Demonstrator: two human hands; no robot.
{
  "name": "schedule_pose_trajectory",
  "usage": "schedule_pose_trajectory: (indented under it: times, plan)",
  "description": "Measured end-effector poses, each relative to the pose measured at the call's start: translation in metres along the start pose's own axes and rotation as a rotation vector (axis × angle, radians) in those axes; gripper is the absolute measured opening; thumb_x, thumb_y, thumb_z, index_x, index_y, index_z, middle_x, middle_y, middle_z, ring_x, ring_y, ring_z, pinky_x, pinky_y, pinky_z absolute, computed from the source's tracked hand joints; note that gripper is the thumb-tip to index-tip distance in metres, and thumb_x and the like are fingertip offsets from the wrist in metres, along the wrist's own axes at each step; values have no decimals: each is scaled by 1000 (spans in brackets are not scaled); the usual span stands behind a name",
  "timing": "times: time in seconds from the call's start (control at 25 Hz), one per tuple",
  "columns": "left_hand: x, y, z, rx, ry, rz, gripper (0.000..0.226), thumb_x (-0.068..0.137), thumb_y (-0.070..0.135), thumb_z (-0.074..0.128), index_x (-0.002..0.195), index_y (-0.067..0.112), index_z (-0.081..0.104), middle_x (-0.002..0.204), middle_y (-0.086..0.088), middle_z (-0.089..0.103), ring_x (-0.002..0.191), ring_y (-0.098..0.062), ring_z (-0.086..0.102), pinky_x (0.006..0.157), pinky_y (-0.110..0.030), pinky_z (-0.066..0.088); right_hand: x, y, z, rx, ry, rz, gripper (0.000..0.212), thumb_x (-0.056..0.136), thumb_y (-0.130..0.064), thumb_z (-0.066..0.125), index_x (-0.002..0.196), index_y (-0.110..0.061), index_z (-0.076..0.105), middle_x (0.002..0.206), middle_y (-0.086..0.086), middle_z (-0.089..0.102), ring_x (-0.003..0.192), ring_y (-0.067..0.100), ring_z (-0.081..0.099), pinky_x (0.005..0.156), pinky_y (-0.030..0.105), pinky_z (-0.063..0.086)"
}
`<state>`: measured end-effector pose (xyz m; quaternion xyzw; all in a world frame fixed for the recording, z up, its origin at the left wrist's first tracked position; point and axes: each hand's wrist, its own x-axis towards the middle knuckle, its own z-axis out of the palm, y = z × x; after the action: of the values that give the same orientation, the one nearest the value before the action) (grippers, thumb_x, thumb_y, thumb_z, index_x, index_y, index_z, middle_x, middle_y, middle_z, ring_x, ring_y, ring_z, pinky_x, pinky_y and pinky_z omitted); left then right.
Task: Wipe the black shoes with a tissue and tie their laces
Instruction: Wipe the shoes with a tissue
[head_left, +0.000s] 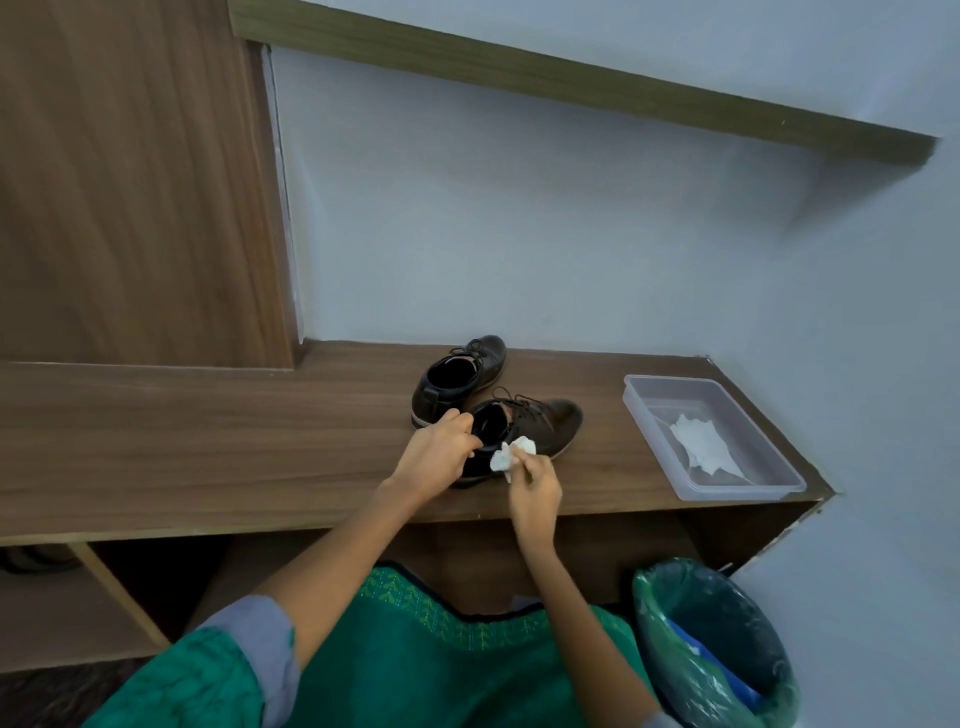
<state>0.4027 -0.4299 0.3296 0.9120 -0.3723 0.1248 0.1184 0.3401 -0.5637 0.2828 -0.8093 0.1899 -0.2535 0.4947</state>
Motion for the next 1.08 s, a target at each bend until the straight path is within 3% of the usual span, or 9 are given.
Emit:
schedule_pose_trajectory:
  times: [0.16, 0.28, 0.4, 0.48, 0.56, 0.76, 0.84, 0.92, 1.08]
  plan:
    - [6, 34, -13, 88, -178, 67, 26, 91, 18, 51, 113, 15, 65, 109, -5, 55, 107, -22, 47, 69, -33, 43, 27, -15, -29, 179, 123, 104, 25, 92, -3, 49, 107, -8, 68, 101, 1, 61, 94, 14, 56, 83, 25, 42]
    - [20, 53, -16, 10, -250, 114, 24, 89, 24, 56, 108, 16, 68, 107, -4, 58, 105, -22, 53, 68, -33, 43, 48, -24, -47, 94, 8, 13, 30, 90, 1, 47, 110, -7, 68, 105, -1, 61, 99, 12, 56, 88, 25, 44]
    - [44, 56, -17, -263, -114, -55, 18, 86, 28, 63, 100, 18, 67, 101, 0, 63, 95, -16, 60, 70, -28, 46, 64, -28, -57, 4, -102, -40, 31, 89, 3, 46, 110, -6, 68, 107, -1, 62, 100, 8, 54, 86, 15, 40]
    - [61, 50, -16, -471, 34, -247, 25, 83, 22, 67, 106, 15, 61, 103, -1, 61, 94, -15, 59, 78, -28, 49, 70, -27, -60, -17, -129, -65, 30, 89, 2, 46, 109, -5, 68, 108, 1, 64, 96, 8, 56, 76, 3, 40]
    - [77, 42, -12, -614, 17, -310, 41, 80, 16, 70, 118, 14, 56, 111, -4, 61, 102, -17, 59, 88, -33, 48, 74, -26, -59, 3, -148, -73, 30, 88, 2, 47, 102, -7, 71, 104, 1, 66, 93, 8, 57, 72, -1, 41]
    - [97, 36, 3, -709, -15, -311, 19, 79, 13, 71, 97, 12, 72, 94, -9, 72, 83, -16, 63, 78, -33, 50, 74, -24, -53, 113, -145, -87, 16, 86, -3, 55, 94, -15, 62, 95, 1, 61, 79, 11, 59, 71, 24, 49]
    - [99, 29, 6, -752, 108, -435, 16, 80, 14, 70, 95, 9, 73, 91, -10, 73, 82, -18, 64, 74, -28, 48, 76, -19, -55, -64, -97, -64, 24, 84, -23, 65, 104, -16, 55, 106, -1, 50, 80, 10, 57, 73, 33, 52]
    - [98, 17, 9, -774, 220, -560, 17, 81, 15, 69, 96, 8, 73, 91, -9, 72, 85, -18, 64, 74, -24, 46, 81, -12, -57, -469, -282, -45, 49, 79, -48, 67, 117, -21, 51, 113, -4, 44, 91, 14, 58, 80, 36, 51]
    - [93, 3, 21, -795, 231, -648, 17, 83, 15, 66, 97, 9, 73, 92, -11, 72, 87, -23, 65, 77, -31, 50, 94, -8, -58, -710, -479, -117, 53, 80, -38, 65, 128, -19, 53, 118, 1, 58, 107, 19, 57, 86, 33, 48]
